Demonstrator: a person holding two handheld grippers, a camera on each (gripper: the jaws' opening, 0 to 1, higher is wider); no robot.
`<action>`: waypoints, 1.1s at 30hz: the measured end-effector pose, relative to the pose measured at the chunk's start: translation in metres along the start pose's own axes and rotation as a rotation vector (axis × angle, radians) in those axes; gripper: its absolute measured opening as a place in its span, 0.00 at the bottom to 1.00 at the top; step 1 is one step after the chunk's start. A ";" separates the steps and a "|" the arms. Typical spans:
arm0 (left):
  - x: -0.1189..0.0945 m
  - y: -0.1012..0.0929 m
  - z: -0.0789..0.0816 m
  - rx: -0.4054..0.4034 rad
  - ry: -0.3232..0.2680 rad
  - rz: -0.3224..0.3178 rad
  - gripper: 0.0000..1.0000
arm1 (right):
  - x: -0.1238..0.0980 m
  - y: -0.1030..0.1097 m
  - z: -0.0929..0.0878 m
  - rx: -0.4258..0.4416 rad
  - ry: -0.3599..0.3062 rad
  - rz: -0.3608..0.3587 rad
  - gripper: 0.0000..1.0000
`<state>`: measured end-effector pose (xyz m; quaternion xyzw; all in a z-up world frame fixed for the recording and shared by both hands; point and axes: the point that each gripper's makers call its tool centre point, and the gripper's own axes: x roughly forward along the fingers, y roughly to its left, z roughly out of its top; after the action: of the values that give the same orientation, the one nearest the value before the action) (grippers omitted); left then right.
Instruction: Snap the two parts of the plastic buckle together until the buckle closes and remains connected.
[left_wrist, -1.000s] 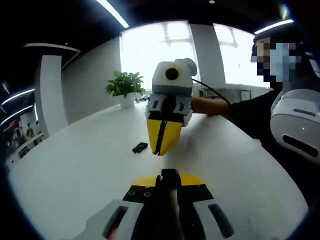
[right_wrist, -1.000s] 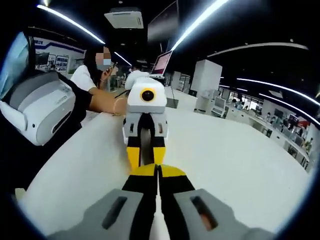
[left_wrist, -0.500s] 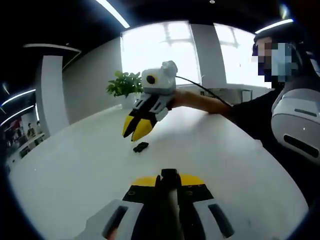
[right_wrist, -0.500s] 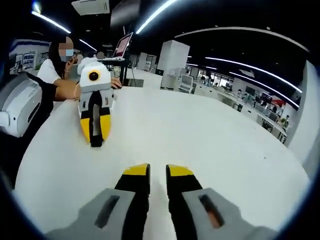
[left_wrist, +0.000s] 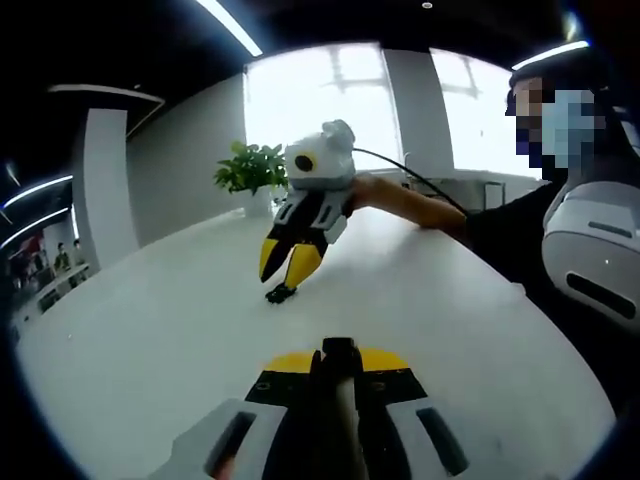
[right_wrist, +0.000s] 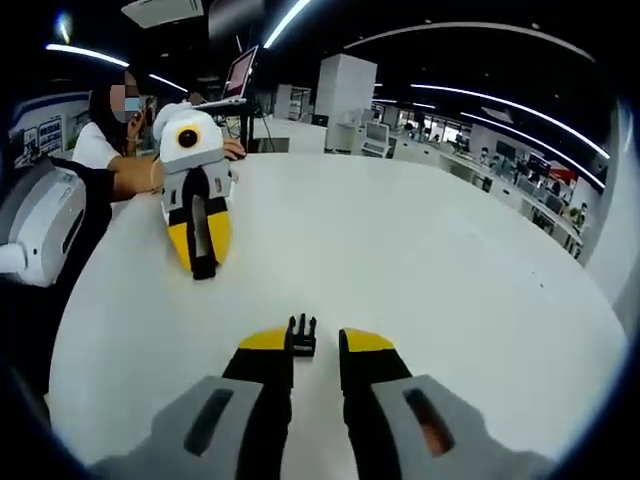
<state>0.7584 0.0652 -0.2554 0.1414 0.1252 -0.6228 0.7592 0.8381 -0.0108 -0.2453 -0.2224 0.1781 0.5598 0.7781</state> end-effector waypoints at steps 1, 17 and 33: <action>0.000 0.000 0.000 0.000 0.000 0.000 0.12 | -0.001 0.000 0.000 -0.002 0.000 0.001 0.18; -0.001 0.000 0.000 -0.001 -0.001 0.002 0.12 | 0.001 0.006 -0.004 -0.001 0.014 0.035 0.15; -0.001 0.000 -0.001 -0.005 0.001 -0.002 0.12 | -0.001 0.021 0.002 -0.056 -0.009 0.065 0.01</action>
<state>0.7577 0.0665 -0.2555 0.1397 0.1270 -0.6231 0.7590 0.8179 -0.0051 -0.2461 -0.2358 0.1663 0.5905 0.7537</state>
